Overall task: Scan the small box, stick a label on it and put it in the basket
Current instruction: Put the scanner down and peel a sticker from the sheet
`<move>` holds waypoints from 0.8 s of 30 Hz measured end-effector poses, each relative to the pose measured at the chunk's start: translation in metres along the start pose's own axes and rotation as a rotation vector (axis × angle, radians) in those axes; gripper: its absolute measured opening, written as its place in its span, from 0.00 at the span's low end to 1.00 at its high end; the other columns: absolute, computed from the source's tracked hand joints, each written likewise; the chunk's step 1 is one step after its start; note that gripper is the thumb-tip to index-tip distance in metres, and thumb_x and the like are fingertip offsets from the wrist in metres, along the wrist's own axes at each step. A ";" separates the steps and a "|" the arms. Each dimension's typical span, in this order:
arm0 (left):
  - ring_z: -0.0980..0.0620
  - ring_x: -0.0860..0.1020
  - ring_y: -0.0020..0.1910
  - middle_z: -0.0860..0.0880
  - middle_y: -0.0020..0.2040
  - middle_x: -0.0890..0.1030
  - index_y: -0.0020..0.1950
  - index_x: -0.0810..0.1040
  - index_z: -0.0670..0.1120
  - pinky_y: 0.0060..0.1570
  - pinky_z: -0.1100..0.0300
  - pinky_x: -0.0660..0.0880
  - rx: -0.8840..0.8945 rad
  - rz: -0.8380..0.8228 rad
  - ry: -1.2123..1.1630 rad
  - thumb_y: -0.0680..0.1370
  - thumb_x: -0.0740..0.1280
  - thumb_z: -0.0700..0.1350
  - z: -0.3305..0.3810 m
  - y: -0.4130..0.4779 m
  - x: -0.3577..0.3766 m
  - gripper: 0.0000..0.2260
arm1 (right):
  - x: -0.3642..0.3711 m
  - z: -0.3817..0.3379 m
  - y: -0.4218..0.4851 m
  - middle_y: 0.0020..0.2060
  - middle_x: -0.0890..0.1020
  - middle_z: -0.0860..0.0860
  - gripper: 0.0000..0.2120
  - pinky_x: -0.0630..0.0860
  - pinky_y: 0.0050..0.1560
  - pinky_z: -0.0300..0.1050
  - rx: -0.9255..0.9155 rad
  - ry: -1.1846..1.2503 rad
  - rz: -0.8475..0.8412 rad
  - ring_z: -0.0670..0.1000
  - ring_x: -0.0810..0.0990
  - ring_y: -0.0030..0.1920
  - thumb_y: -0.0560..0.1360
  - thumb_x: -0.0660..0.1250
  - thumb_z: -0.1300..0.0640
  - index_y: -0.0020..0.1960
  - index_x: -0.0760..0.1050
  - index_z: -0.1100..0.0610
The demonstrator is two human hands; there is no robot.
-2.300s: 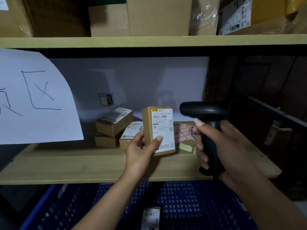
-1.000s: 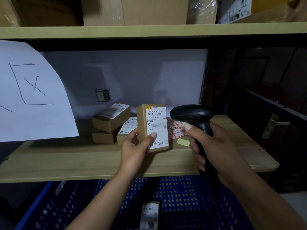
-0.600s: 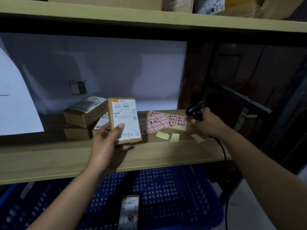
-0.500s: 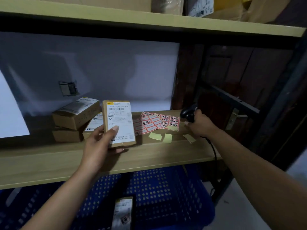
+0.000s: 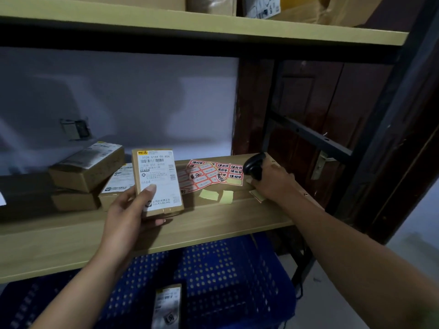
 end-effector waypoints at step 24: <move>0.50 0.90 0.43 0.43 0.57 0.89 0.67 0.81 0.43 0.34 0.54 0.87 0.033 0.063 0.027 0.82 0.71 0.44 0.001 -0.018 -0.022 0.15 | 0.032 -0.133 0.016 0.55 0.87 0.60 0.06 0.79 0.51 0.52 -0.544 -0.010 -0.187 0.63 0.84 0.56 0.79 0.66 0.63 0.54 0.78 0.61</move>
Point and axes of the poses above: each hand's wrist, its own y-axis towards the middle knuckle, its own x-axis out of the palm, z = x × y, the point moved 9 cm from there along y, towards the middle knuckle
